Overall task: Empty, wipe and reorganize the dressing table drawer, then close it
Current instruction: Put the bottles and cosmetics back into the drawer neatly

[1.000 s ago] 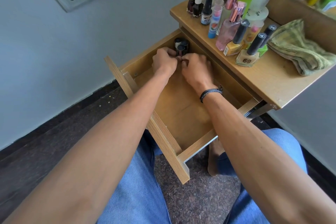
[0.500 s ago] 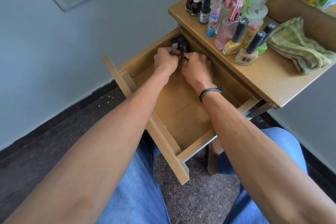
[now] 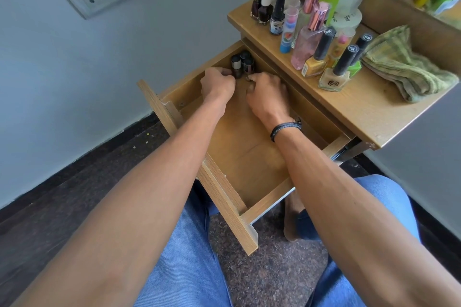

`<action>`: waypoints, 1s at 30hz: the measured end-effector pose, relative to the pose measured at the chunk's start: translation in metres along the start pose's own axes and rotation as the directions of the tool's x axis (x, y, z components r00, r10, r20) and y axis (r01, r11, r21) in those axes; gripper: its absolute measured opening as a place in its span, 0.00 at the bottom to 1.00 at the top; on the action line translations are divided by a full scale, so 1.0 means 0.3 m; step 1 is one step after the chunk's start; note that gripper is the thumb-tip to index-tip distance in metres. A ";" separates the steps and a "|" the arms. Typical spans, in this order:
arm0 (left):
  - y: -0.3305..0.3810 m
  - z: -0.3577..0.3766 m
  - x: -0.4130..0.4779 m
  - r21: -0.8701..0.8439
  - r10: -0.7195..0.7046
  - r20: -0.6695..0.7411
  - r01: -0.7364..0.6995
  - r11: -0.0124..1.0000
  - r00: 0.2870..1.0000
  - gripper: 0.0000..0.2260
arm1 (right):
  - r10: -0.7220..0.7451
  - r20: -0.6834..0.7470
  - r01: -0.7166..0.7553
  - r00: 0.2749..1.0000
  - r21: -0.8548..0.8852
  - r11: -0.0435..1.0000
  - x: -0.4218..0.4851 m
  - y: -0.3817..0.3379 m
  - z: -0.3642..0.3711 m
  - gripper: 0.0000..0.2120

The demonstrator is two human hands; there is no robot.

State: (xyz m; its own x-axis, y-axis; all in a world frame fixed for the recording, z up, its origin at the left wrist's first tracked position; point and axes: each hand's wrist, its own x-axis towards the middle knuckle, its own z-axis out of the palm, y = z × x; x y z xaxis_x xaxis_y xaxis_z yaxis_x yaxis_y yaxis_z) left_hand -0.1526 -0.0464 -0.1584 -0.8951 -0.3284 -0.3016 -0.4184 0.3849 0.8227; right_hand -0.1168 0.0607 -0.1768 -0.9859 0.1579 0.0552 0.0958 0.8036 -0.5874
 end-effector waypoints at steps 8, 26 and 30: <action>0.006 -0.089 -0.082 0.153 0.026 0.043 -0.032 0.988 0.999 0.17 | -0.089 -0.063 0.090 0.994 0.018 0.996 -0.045 -0.027 -0.053 0.11; 0.084 -0.065 -0.482 -0.198 0.443 0.140 -0.413 0.889 0.886 0.13 | 0.206 -0.681 0.145 0.702 0.421 0.895 -0.379 0.079 -0.497 0.09; 0.113 0.006 -0.529 -0.201 0.471 0.131 -0.442 0.874 0.872 0.15 | 0.301 -0.557 0.022 0.774 0.499 0.867 -0.365 0.123 -0.515 0.15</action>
State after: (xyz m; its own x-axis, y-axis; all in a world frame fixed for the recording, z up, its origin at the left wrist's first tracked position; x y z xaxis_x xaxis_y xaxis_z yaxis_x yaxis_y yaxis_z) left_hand -0.0251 0.0203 -0.0836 -0.9981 0.0075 0.0612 0.0605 0.3079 0.9495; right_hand 0.0158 0.1618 -0.0800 -0.6580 0.6835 0.3161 -0.0075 0.4138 -0.9103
